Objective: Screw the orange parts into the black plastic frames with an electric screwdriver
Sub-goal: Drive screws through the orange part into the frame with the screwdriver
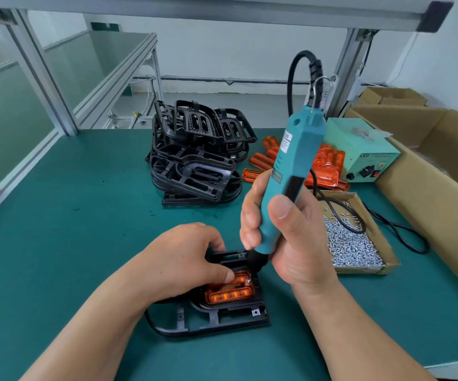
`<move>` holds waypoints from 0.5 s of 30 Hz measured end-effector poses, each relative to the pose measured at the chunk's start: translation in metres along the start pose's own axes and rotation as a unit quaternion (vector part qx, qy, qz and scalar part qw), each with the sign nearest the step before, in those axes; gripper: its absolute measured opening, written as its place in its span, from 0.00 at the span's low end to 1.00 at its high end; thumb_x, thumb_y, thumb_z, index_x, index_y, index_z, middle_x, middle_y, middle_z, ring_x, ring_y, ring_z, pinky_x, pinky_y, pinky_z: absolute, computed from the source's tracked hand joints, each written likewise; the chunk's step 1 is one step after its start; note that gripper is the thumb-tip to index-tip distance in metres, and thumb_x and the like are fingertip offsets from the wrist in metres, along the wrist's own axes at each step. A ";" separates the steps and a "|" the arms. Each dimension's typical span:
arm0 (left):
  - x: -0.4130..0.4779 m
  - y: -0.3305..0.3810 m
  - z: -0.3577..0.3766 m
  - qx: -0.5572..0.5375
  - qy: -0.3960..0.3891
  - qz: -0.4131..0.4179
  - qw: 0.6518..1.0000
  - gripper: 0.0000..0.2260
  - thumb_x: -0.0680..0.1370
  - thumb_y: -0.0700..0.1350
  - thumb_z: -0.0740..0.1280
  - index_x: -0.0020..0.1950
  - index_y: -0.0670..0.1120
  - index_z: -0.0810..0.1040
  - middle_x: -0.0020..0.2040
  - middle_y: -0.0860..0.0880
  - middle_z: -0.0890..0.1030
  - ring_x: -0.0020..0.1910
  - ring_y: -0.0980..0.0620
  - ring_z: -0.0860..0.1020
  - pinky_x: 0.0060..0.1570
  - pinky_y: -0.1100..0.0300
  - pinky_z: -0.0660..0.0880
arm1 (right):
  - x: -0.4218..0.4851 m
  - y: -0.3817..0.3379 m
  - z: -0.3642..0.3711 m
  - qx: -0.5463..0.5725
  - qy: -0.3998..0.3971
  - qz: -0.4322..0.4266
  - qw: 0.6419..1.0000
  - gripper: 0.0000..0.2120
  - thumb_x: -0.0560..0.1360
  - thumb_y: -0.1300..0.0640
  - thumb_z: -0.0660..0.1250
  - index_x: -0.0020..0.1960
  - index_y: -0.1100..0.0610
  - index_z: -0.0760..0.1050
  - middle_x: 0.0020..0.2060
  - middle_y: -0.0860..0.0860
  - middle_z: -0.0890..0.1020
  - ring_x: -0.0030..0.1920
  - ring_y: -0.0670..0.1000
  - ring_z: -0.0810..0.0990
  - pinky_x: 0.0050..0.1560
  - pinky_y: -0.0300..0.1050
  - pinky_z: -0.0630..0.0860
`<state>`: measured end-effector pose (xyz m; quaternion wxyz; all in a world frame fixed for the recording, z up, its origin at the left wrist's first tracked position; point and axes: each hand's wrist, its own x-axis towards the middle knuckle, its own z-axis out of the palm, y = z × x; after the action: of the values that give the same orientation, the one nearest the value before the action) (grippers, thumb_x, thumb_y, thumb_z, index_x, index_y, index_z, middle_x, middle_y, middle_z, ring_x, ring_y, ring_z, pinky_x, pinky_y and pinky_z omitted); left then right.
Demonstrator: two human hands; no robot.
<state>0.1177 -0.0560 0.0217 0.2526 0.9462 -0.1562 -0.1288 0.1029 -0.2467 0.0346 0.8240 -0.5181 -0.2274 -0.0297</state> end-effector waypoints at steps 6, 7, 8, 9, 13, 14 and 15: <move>-0.001 0.000 0.000 -0.001 0.002 0.001 1.000 0.16 0.67 0.63 0.79 0.46 0.58 0.78 0.46 0.58 0.79 0.44 0.60 0.77 0.47 0.58 0.76 | 0.001 0.002 0.003 -0.009 -0.005 -0.002 1.000 0.24 0.76 0.41 0.78 0.53 0.59 0.74 0.34 0.57 0.74 0.28 0.53 0.72 0.33 0.46 0.72; -0.001 0.001 0.000 0.000 0.002 0.002 1.000 0.16 0.67 0.63 0.79 0.47 0.58 0.78 0.46 0.58 0.79 0.44 0.60 0.77 0.47 0.58 0.76 | 0.001 0.003 0.003 -0.008 -0.011 0.001 1.000 0.24 0.76 0.41 0.78 0.53 0.59 0.74 0.34 0.57 0.74 0.28 0.53 0.72 0.33 0.46 0.72; -0.001 0.001 0.000 0.001 0.002 0.001 1.000 0.16 0.68 0.63 0.79 0.47 0.58 0.78 0.46 0.58 0.79 0.45 0.60 0.77 0.48 0.58 0.76 | 0.000 0.004 0.003 -0.004 -0.019 0.005 1.000 0.24 0.76 0.41 0.78 0.54 0.59 0.74 0.34 0.57 0.74 0.28 0.53 0.72 0.33 0.46 0.72; -0.001 0.001 0.000 0.002 0.001 0.001 1.000 0.17 0.68 0.63 0.79 0.48 0.58 0.78 0.47 0.58 0.79 0.46 0.60 0.77 0.50 0.57 0.77 | 0.000 0.004 0.003 0.001 -0.027 0.008 1.000 0.24 0.76 0.41 0.78 0.54 0.59 0.74 0.34 0.56 0.74 0.28 0.53 0.72 0.32 0.46 0.72; -0.001 0.003 0.000 0.006 -0.003 -0.001 1.000 0.17 0.68 0.63 0.78 0.50 0.58 0.78 0.48 0.59 0.79 0.47 0.60 0.77 0.53 0.54 0.77 | 0.001 0.004 0.002 0.019 -0.050 0.017 0.998 0.24 0.76 0.41 0.78 0.53 0.59 0.74 0.34 0.56 0.74 0.27 0.52 0.71 0.31 0.45 0.72; -0.001 0.003 -0.001 0.007 -0.005 -0.001 1.000 0.17 0.68 0.63 0.78 0.49 0.58 0.77 0.48 0.59 0.79 0.47 0.60 0.77 0.53 0.54 0.77 | 0.001 0.004 0.002 0.015 -0.054 0.015 0.998 0.24 0.76 0.40 0.78 0.52 0.59 0.74 0.34 0.56 0.74 0.27 0.53 0.71 0.31 0.45 0.72; -0.001 0.003 -0.001 0.008 -0.006 0.000 1.000 0.17 0.68 0.63 0.78 0.49 0.58 0.77 0.48 0.59 0.79 0.47 0.60 0.77 0.52 0.54 0.78 | 0.001 0.004 0.002 0.010 -0.058 0.013 0.998 0.24 0.76 0.40 0.78 0.52 0.58 0.74 0.34 0.56 0.74 0.27 0.53 0.70 0.32 0.45 0.72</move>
<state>0.1160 -0.0577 0.0245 0.2438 0.9475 -0.1584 -0.1333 0.1041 -0.2430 0.0324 0.8152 -0.5133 -0.2679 0.0133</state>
